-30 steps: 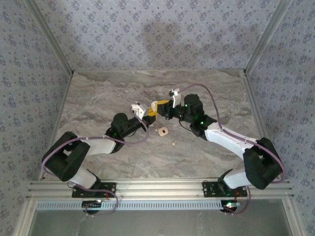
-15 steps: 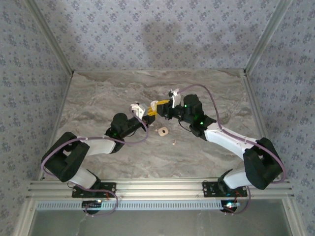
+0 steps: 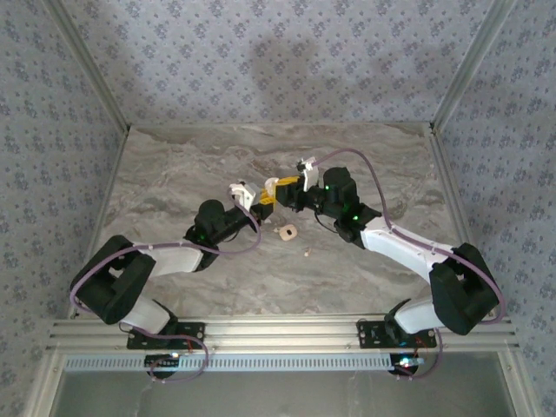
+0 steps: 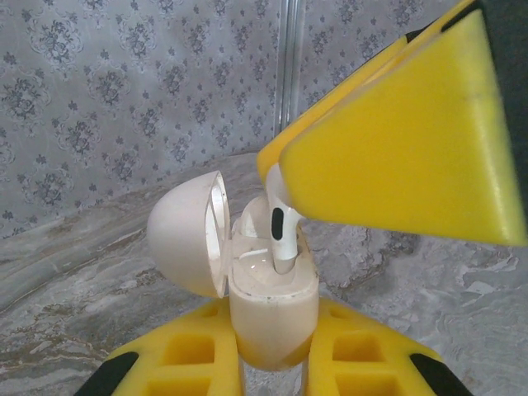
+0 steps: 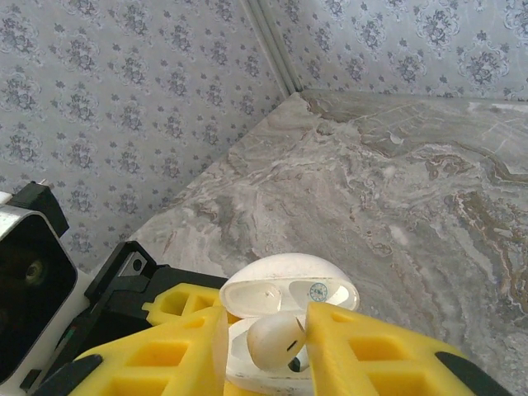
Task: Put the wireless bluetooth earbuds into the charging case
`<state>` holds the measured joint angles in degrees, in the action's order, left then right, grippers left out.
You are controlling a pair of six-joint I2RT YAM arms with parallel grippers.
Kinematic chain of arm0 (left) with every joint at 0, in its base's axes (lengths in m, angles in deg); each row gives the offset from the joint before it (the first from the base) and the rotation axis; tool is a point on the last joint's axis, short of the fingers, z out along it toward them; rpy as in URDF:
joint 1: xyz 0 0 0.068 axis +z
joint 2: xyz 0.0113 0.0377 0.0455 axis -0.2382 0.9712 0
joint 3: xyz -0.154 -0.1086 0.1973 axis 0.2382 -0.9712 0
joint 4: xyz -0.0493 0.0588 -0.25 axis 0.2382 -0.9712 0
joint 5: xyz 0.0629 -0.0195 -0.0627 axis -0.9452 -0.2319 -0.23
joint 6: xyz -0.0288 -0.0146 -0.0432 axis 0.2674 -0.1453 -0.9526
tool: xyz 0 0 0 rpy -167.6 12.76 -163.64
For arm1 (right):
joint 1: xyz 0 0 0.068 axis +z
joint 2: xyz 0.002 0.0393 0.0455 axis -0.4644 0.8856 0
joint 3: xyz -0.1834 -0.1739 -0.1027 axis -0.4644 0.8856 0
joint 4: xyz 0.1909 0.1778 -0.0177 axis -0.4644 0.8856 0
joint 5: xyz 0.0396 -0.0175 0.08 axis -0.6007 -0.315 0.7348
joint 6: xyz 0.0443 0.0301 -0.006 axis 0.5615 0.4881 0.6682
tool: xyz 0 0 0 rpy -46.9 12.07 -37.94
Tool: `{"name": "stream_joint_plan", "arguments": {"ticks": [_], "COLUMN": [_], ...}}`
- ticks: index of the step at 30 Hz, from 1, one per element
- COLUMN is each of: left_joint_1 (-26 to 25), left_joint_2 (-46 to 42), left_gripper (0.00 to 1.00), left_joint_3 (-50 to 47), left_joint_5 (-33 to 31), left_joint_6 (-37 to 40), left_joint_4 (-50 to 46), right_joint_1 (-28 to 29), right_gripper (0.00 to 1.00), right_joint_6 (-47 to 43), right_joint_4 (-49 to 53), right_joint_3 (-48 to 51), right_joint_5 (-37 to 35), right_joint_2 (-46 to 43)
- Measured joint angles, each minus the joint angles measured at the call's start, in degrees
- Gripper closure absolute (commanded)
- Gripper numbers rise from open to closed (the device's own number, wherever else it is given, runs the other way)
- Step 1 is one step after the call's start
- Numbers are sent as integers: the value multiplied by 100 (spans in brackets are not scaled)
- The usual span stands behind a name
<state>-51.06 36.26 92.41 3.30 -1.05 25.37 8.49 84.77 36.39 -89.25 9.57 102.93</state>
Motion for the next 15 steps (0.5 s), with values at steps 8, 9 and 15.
{"name": "stream_joint_plan", "arguments": {"ticks": [8, 9, 15], "left_joint_1": [2, 4, 2], "left_joint_2": [-37, -57, -162], "left_gripper": [83, 83, 83], "left_joint_3": [0, 0, 0], "left_joint_5": [-39, -42, -90], "left_joint_6": [13, 15, 98], "left_joint_4": [-31, -46, -85], "right_joint_1": [0, 0, 0], "right_gripper": [61, 60, 55], "right_joint_6": [0, -2, -13], "right_joint_4": [17, 22, 42], "right_joint_3": [-11, -11, -46], "right_joint_5": [-24, -37, -59], "right_joint_2": [0, 0, 2]}}
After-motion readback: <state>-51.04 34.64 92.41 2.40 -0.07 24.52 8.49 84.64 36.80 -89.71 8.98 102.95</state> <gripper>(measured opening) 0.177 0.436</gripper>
